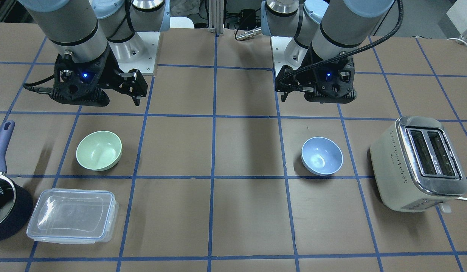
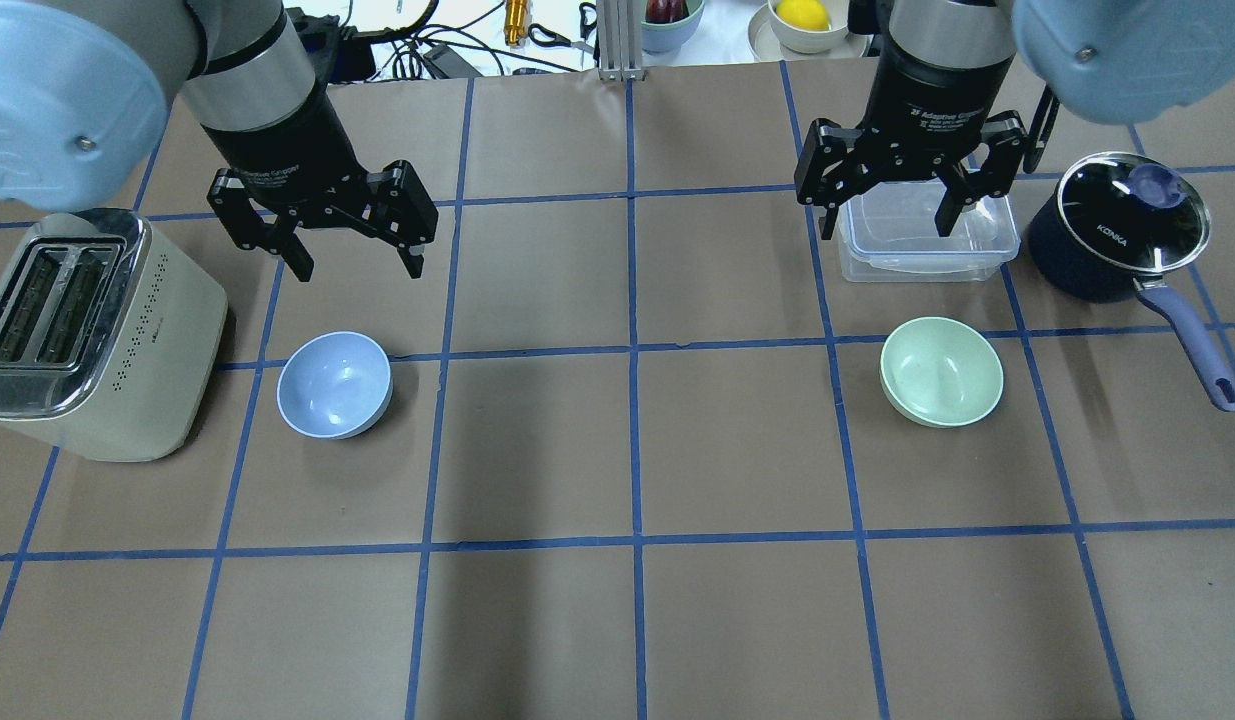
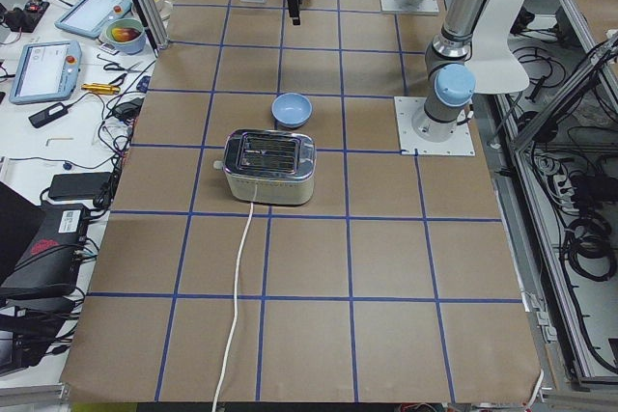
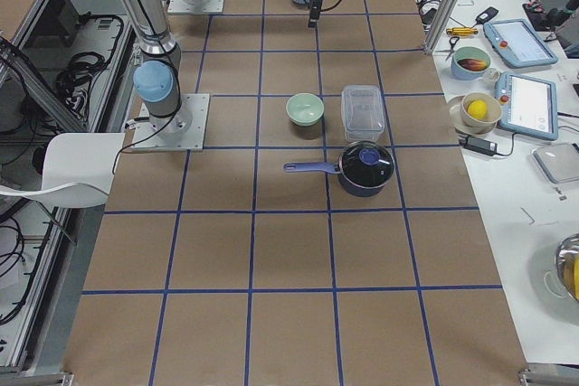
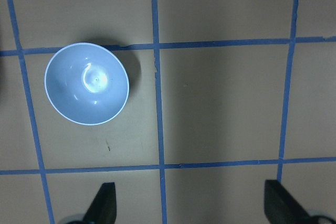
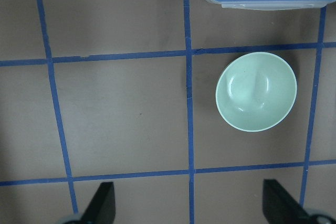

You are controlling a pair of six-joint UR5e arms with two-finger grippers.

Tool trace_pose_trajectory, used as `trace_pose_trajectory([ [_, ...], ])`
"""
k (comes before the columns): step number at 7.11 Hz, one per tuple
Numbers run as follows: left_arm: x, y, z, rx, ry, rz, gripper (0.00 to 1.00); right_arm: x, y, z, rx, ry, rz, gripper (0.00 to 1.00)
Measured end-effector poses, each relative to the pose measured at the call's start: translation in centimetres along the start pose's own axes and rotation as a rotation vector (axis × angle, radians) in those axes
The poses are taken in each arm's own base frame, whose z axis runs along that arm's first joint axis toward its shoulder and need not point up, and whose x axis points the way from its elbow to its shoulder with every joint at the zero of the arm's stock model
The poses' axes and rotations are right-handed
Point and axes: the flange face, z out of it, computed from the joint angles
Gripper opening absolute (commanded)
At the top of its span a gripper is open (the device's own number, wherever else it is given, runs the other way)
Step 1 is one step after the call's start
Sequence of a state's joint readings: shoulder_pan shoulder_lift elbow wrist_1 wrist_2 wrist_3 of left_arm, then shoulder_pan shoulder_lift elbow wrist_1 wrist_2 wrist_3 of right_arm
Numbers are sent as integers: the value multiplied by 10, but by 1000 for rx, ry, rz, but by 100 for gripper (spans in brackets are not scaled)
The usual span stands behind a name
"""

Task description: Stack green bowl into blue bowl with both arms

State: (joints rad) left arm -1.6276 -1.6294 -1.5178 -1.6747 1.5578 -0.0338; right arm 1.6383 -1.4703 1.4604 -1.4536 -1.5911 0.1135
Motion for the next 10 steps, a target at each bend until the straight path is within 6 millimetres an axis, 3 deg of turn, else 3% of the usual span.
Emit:
trace_pose_trajectory([
  [10, 0, -7, 11, -22, 3, -17, 100, 2, 10, -17, 19, -50, 18, 100],
])
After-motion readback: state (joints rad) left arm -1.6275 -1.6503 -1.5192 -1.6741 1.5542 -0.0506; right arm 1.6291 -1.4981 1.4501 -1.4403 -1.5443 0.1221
